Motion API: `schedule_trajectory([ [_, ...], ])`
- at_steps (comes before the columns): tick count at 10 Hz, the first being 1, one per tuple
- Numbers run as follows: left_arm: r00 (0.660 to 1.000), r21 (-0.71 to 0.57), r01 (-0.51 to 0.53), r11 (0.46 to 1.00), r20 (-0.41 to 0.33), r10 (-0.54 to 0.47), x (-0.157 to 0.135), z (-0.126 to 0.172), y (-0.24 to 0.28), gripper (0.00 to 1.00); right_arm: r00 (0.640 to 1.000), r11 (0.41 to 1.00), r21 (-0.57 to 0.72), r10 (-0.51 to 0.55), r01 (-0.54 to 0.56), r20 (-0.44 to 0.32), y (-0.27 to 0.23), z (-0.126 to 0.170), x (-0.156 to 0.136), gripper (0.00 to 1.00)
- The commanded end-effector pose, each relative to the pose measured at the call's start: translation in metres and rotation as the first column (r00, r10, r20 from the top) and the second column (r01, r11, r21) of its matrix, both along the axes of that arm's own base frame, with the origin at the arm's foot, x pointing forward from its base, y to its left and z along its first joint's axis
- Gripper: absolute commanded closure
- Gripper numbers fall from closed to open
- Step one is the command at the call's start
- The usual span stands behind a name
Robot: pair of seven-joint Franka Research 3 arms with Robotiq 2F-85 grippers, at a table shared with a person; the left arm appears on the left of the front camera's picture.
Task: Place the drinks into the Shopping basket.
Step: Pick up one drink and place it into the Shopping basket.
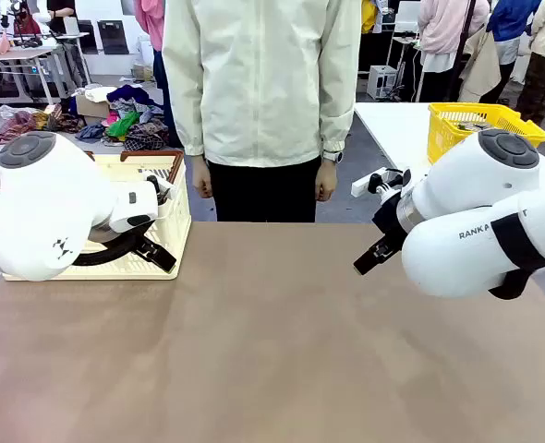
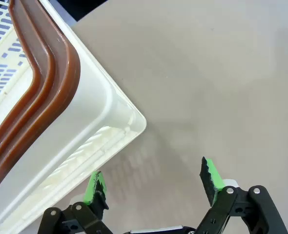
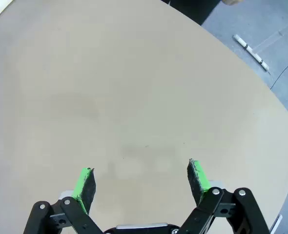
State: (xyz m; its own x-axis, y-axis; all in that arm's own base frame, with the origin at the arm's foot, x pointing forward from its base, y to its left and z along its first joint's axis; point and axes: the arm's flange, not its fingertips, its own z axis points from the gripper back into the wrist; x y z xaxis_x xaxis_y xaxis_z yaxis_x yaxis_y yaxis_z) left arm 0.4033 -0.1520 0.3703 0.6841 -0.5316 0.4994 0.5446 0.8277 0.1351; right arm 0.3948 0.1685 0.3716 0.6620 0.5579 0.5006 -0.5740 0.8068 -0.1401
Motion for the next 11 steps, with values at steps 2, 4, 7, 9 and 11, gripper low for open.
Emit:
schedule_trajectory([
  [2,1.0,0.0,0.0,1.0,0.0,0.0,0.0,0.0,0.0,0.0,1.0,1.0,0.0,0.0,0.0,0.0,0.0,0.0001,0.0,0.0],
  [4,1.0,0.0,0.0,1.0,0.0,0.0,0.0,0.0,0.0,0.0,1.0,1.0,0.0,0.0,0.0,0.0,0.0,0.0001,0.0,0.0],
  [7,1.0,0.0,0.0,1.0,0.0,0.0,0.0,0.0,0.0,0.0,1.0,1.0,0.0,0.0,0.0,0.0,0.0,0.0001,0.0,0.0],
  [9,1.0,0.0,0.0,1.0,0.0,0.0,0.0,0.0,0.0,0.0,1.0,1.0,0.0,0.0,0.0,0.0,0.0,0.0001,0.0,0.0],
  [11,1.0,0.0,0.0,1.0,0.0,0.0,0.0,0.0,0.0,0.0,1.0,1.0,0.0,0.0,0.0,0.0,0.0,0.0001,0.0,0.0],
])
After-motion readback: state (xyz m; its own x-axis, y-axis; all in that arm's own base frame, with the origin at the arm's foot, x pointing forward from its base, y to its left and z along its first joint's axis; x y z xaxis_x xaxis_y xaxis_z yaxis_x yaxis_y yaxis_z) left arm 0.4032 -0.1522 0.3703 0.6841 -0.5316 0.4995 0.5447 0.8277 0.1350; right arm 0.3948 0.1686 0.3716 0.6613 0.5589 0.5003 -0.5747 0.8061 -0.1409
